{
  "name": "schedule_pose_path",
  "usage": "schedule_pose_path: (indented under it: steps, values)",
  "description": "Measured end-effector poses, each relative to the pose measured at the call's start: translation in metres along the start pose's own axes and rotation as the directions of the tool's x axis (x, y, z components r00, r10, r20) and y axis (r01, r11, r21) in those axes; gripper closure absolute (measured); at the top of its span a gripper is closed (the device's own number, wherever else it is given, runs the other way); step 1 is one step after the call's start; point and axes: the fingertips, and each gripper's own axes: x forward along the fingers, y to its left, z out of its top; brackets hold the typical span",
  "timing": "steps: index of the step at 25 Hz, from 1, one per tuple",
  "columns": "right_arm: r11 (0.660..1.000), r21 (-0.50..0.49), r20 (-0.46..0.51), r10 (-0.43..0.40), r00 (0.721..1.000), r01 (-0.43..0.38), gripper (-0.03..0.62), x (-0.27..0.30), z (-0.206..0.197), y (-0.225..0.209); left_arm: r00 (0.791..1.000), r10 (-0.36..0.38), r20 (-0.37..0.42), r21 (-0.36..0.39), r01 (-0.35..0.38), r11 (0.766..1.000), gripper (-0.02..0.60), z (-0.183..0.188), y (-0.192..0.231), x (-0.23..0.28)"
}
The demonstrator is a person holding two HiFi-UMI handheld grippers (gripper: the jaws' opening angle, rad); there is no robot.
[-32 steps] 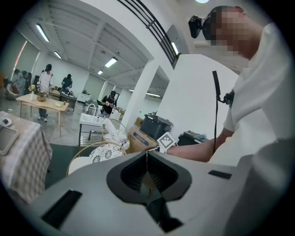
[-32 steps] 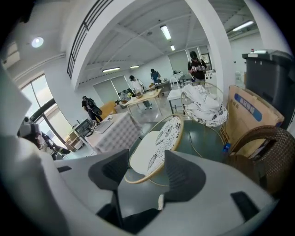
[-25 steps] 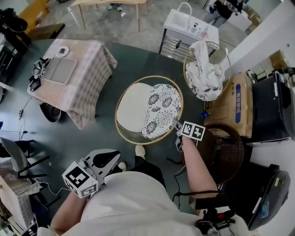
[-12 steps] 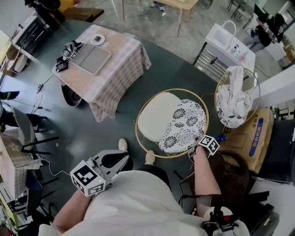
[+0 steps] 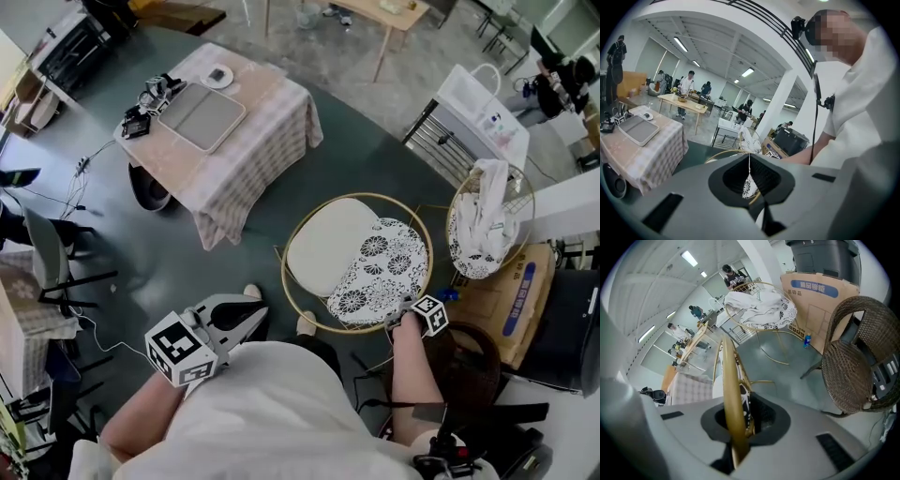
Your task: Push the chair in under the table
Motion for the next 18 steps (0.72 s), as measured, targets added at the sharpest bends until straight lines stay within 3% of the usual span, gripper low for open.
schedule_pose_path:
  steps: [8, 18]
  values:
    - [0.997, -0.044, -0.027, 0.066, 0.997, -0.067, 0.554, 0.031, -0.039, 0.082, 0.999, -0.030, -0.016, -0.011, 0.030, 1.000, 0.569, 0.004, 0.037, -0.018]
    - [0.983, -0.113, -0.068, 0.136, 0.988, -0.143, 0.556, 0.084, -0.073, 0.202, 0.999, 0.039, -0.012, -0.058, -0.040, 0.998, 0.569, -0.003, 0.099, -0.075]
